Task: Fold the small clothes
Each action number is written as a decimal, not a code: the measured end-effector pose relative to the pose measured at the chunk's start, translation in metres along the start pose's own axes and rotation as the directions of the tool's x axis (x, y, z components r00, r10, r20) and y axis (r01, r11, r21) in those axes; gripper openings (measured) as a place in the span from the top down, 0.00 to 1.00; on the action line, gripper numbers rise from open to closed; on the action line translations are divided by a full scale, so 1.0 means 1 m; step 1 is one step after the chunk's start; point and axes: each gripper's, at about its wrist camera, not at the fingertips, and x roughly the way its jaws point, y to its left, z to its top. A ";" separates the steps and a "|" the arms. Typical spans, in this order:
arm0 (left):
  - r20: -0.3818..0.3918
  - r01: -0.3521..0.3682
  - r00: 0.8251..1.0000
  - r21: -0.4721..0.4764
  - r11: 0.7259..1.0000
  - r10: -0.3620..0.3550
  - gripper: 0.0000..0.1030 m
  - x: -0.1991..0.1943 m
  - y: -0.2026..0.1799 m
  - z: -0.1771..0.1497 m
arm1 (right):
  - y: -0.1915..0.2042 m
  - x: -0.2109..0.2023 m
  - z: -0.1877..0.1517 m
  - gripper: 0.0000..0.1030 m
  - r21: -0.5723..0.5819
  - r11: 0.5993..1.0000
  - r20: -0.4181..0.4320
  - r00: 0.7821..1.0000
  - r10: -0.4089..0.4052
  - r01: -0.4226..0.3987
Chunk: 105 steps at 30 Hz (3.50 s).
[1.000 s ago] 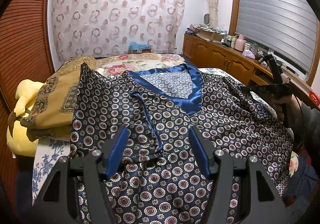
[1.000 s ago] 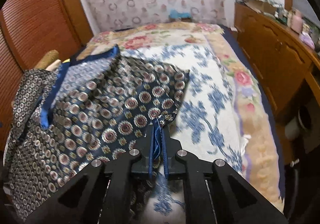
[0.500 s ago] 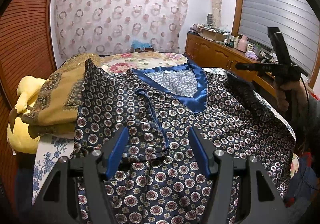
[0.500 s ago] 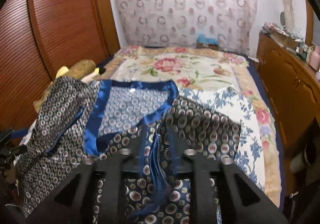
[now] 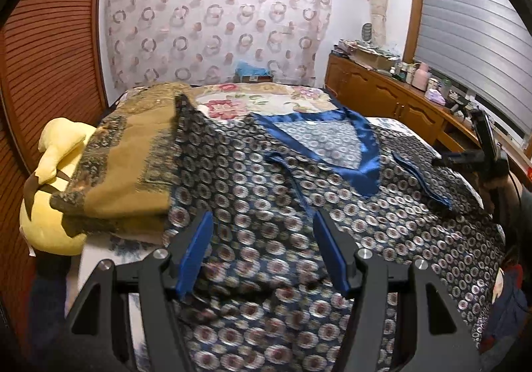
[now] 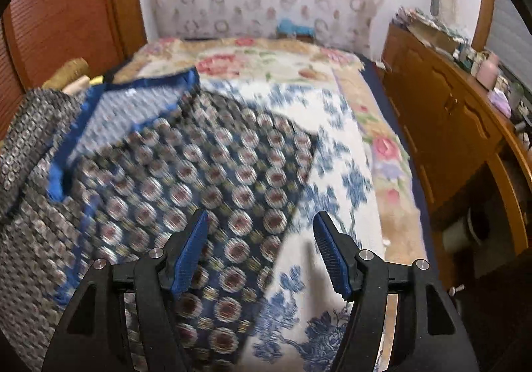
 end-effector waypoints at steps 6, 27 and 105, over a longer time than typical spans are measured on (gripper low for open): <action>0.014 -0.016 1.000 0.005 1.000 0.016 0.40 0.006 0.025 0.014 | -0.005 0.003 -0.010 0.35 0.004 1.000 -0.001 1.000 0.001 -0.001; -0.087 -0.030 0.996 0.012 0.999 0.031 0.57 0.078 0.059 0.066 | -0.005 0.000 -0.011 0.34 0.003 1.000 0.007 1.000 -0.007 0.007; 0.069 0.057 0.996 -0.019 0.998 -0.056 1.00 -0.041 0.056 -0.019 | 0.000 -0.142 -0.065 1.00 -0.016 0.990 0.273 0.952 0.141 -0.142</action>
